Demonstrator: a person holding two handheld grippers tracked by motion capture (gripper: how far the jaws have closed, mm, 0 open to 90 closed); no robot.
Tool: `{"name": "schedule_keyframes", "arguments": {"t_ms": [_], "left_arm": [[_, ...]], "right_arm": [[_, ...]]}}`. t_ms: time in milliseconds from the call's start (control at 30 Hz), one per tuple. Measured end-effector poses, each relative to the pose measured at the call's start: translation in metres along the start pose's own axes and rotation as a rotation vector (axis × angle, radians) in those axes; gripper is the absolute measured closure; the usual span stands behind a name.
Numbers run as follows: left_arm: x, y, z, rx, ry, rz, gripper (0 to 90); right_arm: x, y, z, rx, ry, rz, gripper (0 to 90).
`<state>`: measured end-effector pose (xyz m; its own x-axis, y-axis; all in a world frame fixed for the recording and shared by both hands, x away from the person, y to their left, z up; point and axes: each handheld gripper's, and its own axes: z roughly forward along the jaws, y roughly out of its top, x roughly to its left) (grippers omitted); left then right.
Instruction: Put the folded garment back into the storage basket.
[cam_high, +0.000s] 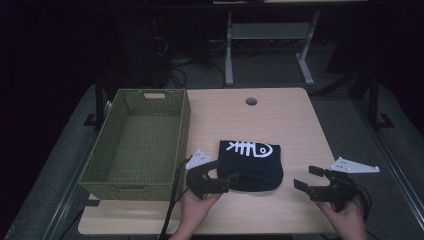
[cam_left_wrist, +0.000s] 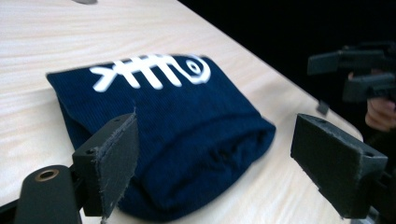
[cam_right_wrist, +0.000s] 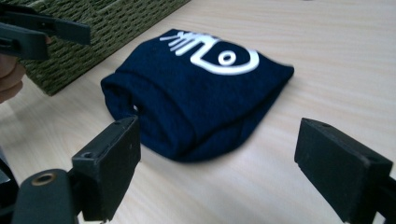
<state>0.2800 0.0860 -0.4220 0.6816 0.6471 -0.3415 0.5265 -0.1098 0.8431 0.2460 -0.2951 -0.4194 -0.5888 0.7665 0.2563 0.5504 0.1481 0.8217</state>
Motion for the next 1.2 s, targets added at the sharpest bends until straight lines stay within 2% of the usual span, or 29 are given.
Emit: {"name": "schedule_keyframes", "arguments": {"t_ms": [133,200,300,333,400,433,467,500,533,567,633,833,900,933,967,1000,1200], "left_arm": [[0.003,0.002,0.009,-0.004,0.025,-0.019,14.5],[0.007,0.005,0.02,-0.008,0.047,-0.039,14.5],[0.009,0.006,0.026,-0.004,0.062,-0.055,14.4],[0.014,0.006,0.032,-0.002,0.083,-0.083,14.5],[0.019,0.005,0.036,0.0,0.096,-0.118,14.5],[0.019,0.005,0.036,0.0,0.096,-0.118,14.5],[0.025,0.004,0.039,0.004,0.109,-0.155,14.5],[0.025,0.004,0.039,0.004,0.109,-0.155,14.5],[0.028,0.002,0.042,0.015,0.129,-0.166,14.5],[0.028,0.002,0.042,0.015,0.129,-0.166,14.5],[0.035,0.001,0.046,0.024,0.152,-0.188,14.8],[0.047,-0.004,0.052,0.048,0.156,-0.256,15.8],[0.048,-0.005,0.055,0.052,0.154,-0.265,15.9],[0.05,-0.007,0.056,0.05,0.142,-0.293,16.7],[0.05,-0.007,0.056,0.05,0.142,-0.293,17.9],[0.053,-0.008,0.058,0.049,0.151,-0.314,18.7],[0.056,-0.01,0.061,0.069,0.166,-0.33,21.5]], "right_arm": [[-0.001,0.017,0.014,0.013,0.005,-0.012,14.1],[-0.005,0.024,0.024,0.027,0.01,-0.017,14.1],[-0.011,0.029,0.036,0.042,0.02,0.0,14.3],[-0.015,0.03,0.042,0.052,0.017,0.007,14.3],[-0.019,0.032,0.049,0.073,0.015,0.031,14.3],[-0.019,0.032,0.049,0.073,0.015,0.031,14.3],[-0.024,0.033,0.059,0.098,-0.002,0.036,14.5],[-0.024,0.033,0.059,0.098,-0.002,0.036,14.5],[-0.029,0.032,0.069,0.118,0.001,0.05,14.8],[-0.029,0.032,0.069,0.118,0.001,0.05,14.8],[-0.035,0.029,0.082,0.151,0.006,0.08,15.9],[-0.039,0.027,0.095,0.173,-0.001,0.101,17.2],[-0.041,0.026,0.099,0.178,0.007,0.114,18.5],[-0.044,0.024,0.102,0.19,0.019,0.127,20.9],[-0.044,0.024,0.102,0.19,0.019,0.127,20.9],[-0.047,0.023,0.105,0.194,0.028,0.149,22.5],[-0.049,0.021,0.109,0.192,0.036,0.167,28.3]]}}
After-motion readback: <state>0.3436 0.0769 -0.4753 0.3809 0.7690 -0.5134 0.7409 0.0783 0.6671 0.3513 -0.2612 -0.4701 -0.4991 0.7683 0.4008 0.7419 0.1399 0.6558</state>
